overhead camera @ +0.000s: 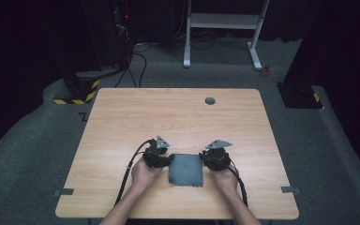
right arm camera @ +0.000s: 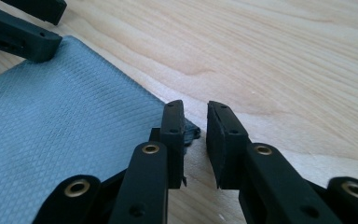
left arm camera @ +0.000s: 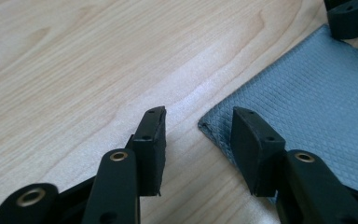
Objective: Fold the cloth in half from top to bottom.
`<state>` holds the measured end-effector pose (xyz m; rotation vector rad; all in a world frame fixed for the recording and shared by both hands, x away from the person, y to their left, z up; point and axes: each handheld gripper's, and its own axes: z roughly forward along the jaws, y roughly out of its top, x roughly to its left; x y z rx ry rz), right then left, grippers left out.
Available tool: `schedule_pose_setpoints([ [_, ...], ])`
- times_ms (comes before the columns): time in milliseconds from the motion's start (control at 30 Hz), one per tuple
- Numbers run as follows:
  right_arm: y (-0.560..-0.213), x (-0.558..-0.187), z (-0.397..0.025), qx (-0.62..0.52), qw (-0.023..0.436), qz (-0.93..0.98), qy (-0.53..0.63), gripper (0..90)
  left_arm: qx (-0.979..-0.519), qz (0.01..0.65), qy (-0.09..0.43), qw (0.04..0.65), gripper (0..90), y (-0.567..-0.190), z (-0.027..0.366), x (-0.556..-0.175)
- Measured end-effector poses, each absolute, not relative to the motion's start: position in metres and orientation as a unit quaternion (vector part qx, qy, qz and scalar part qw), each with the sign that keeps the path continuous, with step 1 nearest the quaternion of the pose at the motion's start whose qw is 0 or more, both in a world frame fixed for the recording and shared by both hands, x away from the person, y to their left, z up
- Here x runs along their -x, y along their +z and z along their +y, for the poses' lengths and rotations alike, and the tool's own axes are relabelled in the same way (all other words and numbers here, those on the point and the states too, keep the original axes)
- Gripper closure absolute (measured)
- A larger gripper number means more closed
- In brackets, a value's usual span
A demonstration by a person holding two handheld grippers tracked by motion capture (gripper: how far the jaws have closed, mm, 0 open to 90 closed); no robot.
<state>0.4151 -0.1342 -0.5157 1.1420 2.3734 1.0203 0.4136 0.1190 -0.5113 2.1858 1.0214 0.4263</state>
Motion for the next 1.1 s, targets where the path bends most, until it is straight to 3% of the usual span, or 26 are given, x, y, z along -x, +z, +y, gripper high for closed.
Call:
schedule_pose_setpoints([
  [133, -0.512, -0.415, -0.134, -0.404, 0.144, 0.82, 0.378, 73.7, -0.819, 0.406, 0.133, 0.382, 55.9, -0.506, 0.122, -0.414],
  [433, -0.518, -0.422, -0.129, -0.409, 0.131, 0.828, 0.361, 71.2, -0.831, 0.407, 0.138, 0.353, 55.8, -0.515, 0.118, -0.426],
  [600, -0.516, -0.423, -0.127, -0.388, 0.118, 0.841, 0.357, 84.5, -0.84, 0.385, 0.133, 0.358, 68.7, -0.516, 0.116, -0.424],
  [833, -0.516, -0.423, -0.126, -0.382, 0.12, 0.843, 0.358, 87.4, -0.838, 0.385, 0.101, 0.374, 83.8, -0.516, 0.119, -0.426],
  [1100, -0.511, -0.428, -0.124, -0.386, 0.133, 0.84, 0.357, 87.5, -0.829, 0.39, 0.117, 0.383, 86.2, -0.512, 0.121, -0.43],
])
